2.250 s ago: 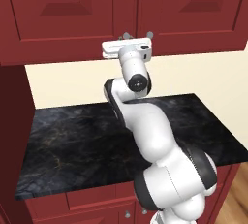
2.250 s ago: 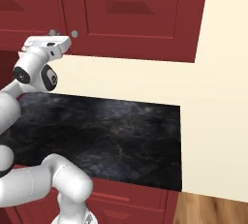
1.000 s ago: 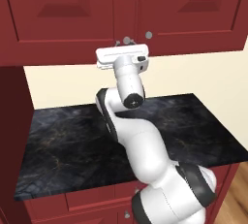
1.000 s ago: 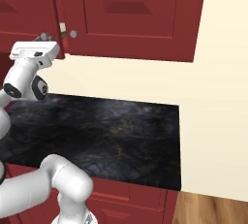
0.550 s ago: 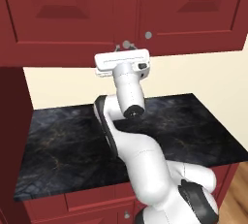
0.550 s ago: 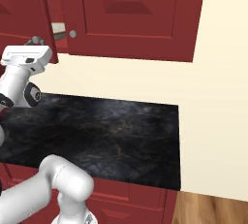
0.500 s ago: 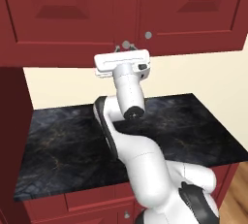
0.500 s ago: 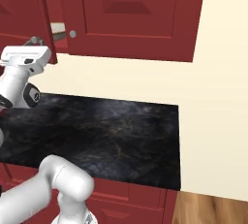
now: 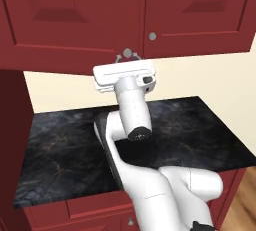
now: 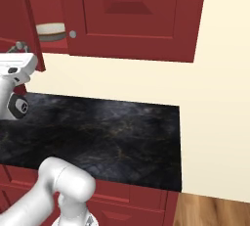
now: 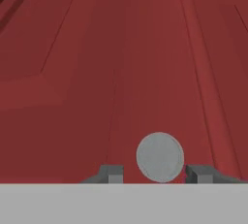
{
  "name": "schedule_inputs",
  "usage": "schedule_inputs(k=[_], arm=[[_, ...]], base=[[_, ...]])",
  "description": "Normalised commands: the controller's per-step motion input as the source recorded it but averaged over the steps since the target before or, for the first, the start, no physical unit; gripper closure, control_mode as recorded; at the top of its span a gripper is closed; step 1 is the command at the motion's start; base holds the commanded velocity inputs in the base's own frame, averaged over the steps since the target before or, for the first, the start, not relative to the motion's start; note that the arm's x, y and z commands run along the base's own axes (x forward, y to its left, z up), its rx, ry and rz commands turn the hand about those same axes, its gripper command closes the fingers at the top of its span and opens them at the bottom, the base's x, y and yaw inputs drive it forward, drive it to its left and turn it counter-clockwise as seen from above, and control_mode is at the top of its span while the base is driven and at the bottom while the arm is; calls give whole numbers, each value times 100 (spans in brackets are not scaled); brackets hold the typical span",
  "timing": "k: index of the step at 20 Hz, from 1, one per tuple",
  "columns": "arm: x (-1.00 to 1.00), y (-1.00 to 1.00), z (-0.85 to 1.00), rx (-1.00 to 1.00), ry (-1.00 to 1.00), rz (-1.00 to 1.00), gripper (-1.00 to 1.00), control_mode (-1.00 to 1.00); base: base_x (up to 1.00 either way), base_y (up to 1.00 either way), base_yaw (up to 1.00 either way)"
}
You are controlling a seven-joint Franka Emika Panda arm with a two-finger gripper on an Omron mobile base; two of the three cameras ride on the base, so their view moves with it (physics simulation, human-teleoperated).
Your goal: Move the bowls from the cabinet to the plates on the dining table.
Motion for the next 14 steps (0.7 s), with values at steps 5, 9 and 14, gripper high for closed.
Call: schedule_inputs(k=[5, 9, 14], arm=[[-88, 74, 16, 0, 0, 3, 100, -100], [-88, 76, 17, 0, 0, 3, 100, -100], [-81, 70, 13, 0, 0, 4, 100, -100]], base=[[0, 0, 0], [0, 0, 0], [0, 0, 0]])
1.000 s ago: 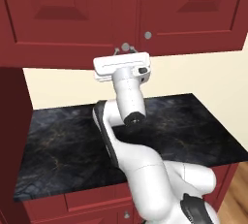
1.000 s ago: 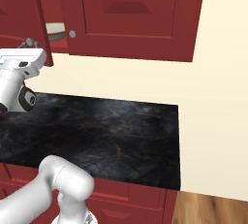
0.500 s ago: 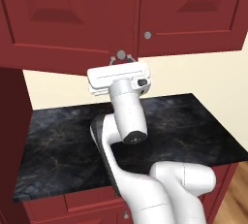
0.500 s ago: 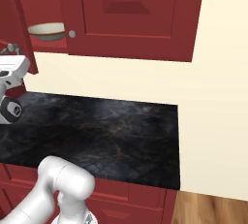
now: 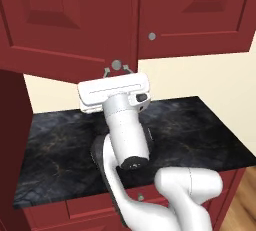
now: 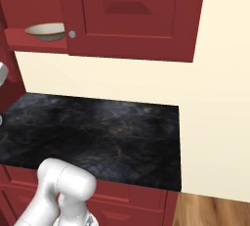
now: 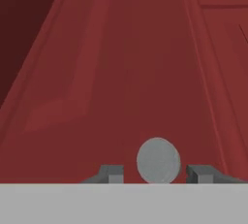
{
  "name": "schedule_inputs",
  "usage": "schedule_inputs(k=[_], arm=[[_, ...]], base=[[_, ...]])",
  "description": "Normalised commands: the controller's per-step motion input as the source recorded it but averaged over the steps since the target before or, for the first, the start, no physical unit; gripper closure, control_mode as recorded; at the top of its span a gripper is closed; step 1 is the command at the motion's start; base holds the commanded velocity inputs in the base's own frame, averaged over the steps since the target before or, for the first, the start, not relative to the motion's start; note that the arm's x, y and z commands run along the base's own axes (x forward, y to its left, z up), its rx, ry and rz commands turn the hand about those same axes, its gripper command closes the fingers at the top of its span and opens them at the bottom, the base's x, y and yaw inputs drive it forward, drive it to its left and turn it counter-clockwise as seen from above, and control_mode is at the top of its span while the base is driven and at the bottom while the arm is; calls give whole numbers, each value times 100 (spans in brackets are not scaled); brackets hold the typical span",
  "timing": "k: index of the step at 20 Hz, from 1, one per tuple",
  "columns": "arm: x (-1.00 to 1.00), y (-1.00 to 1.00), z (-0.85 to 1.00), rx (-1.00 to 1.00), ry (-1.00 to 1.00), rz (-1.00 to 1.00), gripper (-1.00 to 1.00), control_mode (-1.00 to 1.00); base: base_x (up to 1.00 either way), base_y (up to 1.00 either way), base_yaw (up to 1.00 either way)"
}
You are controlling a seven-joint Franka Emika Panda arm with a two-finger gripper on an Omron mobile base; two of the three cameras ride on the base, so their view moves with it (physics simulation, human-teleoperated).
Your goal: Move the bowls from the cabinet to the plates on the dining table.
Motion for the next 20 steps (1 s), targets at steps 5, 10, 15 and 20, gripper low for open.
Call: schedule_inputs(k=[5, 10, 15, 20], arm=[[-38, 37, 6, 0, 0, 2, 100, -100], [0, 7, 0, 0, 0, 0, -100, -100], [-45, 32, 8, 0, 0, 0, -100, -100], [-94, 37, 17, 0, 0, 0, -100, -100]], base=[[0, 0, 0], [0, 0, 0], [0, 0, 0], [0, 0, 0]])
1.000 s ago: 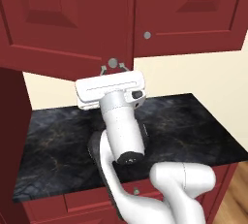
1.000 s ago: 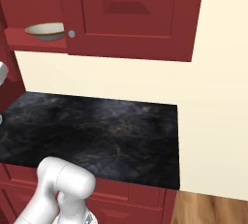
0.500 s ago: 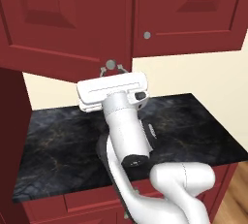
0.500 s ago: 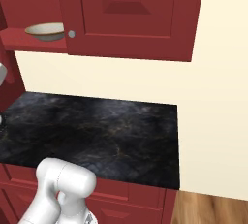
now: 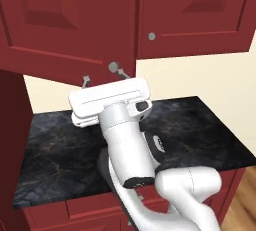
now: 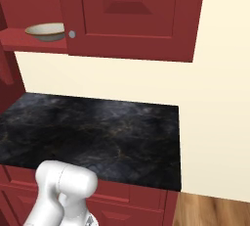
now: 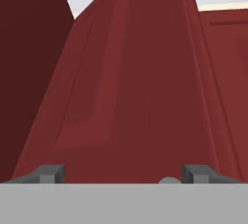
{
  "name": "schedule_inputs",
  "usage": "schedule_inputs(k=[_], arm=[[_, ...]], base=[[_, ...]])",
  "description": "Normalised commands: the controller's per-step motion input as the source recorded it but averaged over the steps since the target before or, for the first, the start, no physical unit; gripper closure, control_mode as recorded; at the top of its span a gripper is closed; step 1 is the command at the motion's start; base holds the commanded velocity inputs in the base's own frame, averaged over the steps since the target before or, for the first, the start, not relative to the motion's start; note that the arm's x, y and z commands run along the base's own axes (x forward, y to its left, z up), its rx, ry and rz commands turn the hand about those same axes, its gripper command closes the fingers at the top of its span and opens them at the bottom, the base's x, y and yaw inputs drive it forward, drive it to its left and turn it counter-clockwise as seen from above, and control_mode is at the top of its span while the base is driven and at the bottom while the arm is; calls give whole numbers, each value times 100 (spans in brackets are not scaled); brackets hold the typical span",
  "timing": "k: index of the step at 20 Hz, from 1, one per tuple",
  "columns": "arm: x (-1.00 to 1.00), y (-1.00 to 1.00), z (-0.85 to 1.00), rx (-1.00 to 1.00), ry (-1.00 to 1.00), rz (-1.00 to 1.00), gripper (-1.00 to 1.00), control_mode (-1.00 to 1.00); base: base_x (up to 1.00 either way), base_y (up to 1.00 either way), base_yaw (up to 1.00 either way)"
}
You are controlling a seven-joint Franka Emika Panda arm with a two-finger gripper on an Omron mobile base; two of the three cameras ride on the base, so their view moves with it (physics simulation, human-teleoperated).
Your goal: Move the bowls from the cabinet to the plates on the dining table.
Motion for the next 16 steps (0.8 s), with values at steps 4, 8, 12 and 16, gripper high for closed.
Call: schedule_inputs(k=[4, 8, 12, 16], arm=[[-100, -2, 44, 3, 9, -2, -100, -100], [-99, -27, 48, 13, 30, 0, -100, -100], [-97, -46, 42, 17, 45, 0, -100, -100], [-68, -65, 21, 11, 39, 0, -100, -100]], base=[[0, 0, 0], [0, 0, 0], [0, 0, 0], [0, 0, 0]])
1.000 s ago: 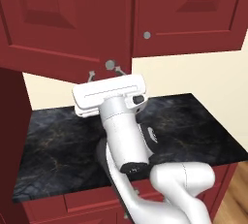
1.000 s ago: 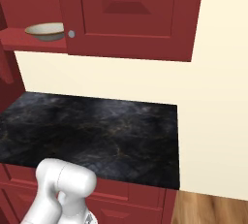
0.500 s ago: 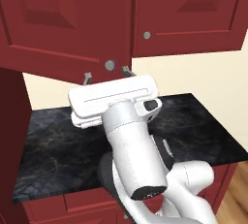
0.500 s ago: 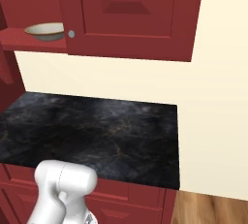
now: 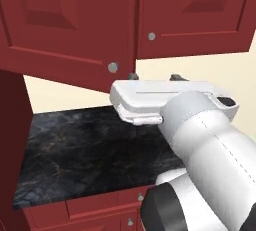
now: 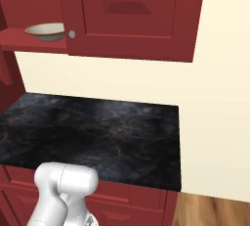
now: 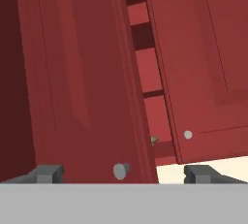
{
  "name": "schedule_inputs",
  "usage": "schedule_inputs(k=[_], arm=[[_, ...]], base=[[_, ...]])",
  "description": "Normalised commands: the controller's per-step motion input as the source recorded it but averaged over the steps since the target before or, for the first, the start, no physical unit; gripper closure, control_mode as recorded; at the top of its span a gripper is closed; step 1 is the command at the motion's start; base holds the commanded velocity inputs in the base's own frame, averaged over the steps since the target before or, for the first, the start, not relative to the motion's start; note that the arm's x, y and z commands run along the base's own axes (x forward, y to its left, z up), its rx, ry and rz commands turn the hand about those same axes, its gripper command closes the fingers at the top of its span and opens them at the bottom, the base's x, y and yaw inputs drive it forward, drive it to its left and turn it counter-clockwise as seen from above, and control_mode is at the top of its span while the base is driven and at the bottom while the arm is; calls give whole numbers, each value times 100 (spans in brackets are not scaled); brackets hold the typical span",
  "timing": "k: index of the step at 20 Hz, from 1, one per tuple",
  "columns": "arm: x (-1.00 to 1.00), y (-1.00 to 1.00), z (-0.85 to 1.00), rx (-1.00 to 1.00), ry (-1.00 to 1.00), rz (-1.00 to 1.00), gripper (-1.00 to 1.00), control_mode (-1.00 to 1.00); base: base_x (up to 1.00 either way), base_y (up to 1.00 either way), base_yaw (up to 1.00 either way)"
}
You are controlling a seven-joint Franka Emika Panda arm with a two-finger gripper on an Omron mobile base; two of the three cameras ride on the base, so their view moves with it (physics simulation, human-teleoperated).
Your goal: Move the bowls from the cabinet to the plates on the dining table.
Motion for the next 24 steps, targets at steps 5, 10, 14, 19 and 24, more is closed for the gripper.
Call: schedule_inputs(k=[5, 10, 14, 19, 24], arm=[[2, -88, 2, 8, 26, 0, -100, -100], [77, -84, -3, 9, 10, 3, -100, -100], [100, -41, 0, 13, 1, 2, -100, -100], [62, -27, 0, 29, 2, 0, -100, -100], [24, -8, 2, 31, 4, 0, -100, -100]], base=[[0, 0, 0], [0, 0, 0], [0, 0, 0], [0, 0, 0], [0, 0, 0]])
